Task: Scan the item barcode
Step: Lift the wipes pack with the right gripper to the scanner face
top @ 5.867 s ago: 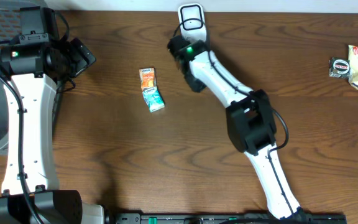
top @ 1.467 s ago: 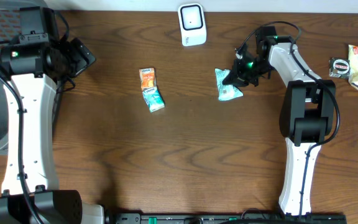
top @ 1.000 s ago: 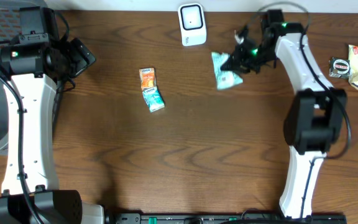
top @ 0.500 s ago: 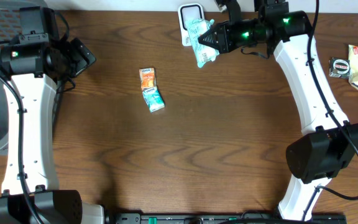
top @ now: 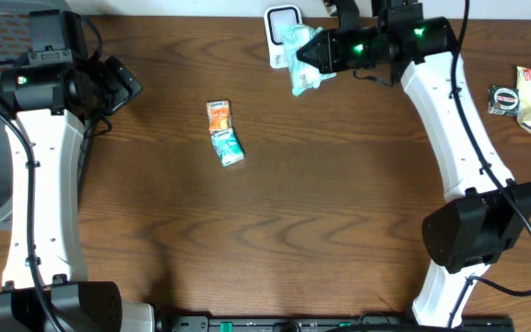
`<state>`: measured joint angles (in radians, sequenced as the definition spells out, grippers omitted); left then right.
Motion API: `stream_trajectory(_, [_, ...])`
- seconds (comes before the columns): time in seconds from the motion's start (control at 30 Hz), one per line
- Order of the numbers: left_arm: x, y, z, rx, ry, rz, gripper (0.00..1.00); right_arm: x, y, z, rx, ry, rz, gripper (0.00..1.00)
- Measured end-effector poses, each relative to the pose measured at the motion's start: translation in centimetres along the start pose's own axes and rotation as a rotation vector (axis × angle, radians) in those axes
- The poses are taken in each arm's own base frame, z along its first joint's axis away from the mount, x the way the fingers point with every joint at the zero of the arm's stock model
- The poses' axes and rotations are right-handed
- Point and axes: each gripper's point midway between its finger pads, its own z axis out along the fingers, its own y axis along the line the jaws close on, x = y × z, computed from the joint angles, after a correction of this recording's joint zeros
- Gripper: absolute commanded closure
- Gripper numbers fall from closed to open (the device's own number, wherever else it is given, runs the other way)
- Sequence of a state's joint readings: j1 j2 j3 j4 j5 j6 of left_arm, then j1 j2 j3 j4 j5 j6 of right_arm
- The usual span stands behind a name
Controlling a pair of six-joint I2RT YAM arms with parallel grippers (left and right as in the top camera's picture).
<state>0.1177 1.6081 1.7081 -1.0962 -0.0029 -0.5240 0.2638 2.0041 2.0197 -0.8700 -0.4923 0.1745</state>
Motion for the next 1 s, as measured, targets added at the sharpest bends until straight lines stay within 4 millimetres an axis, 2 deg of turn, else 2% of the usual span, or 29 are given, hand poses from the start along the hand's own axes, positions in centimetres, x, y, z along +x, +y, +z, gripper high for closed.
stream_trajectory(0.1, [0.0, 0.0, 0.0, 0.0, -0.001, 0.0, 0.02, -0.9, -2.9, 1.4, 0.239, -0.065, 0.0, 0.99])
stream_trajectory(0.2, [0.0, 0.0, 0.0, 0.0, -0.001, 0.0, 0.02, -3.3, -4.9, 2.7, 0.456, -0.194, -0.05, 0.99])
stream_trajectory(0.33, [0.0, 0.0, 0.0, 0.0, -0.001, 0.0, 0.02, -7.0, -5.4, 5.3, 0.616, -0.37, -0.21, 0.99])
stream_trajectory(0.37, [0.0, 0.0, 0.0, 0.0, 0.0, 0.0, 0.02, -7.5, -5.4, 6.6, 0.644, -0.396, -0.274, 0.99])
stream_trajectory(0.53, [0.0, 0.0, 0.0, 0.0, 0.0, 0.0, 0.02, -10.5, -6.1, 10.3, 0.758, -0.537, -0.567, 0.99])
stream_trajectory(0.63, [0.0, 0.0, 0.0, 0.0, 0.0, 0.0, 0.02, -11.2, -7.0, 12.2, 0.858, -0.593, -0.747, 0.99])
stream_trajectory(0.73, [0.0, 0.0, 0.0, 0.0, -0.001, 0.0, 0.02, -11.5, -6.8, 13.1, 0.937, -0.649, -0.879, 0.99])
stream_trajectory(0.87, [0.0, 0.0, 0.0, 0.0, 0.0, 0.0, 0.02, -10.5, -6.5, 14.6, 0.971, -0.568, -1.009, 0.99])
stream_trajectory(1.0, [0.0, 0.0, 0.0, 0.0, 0.0, 0.0, 0.02, -9.7, -5.7, 15.7, 0.954, -0.526, -1.047, 0.99])
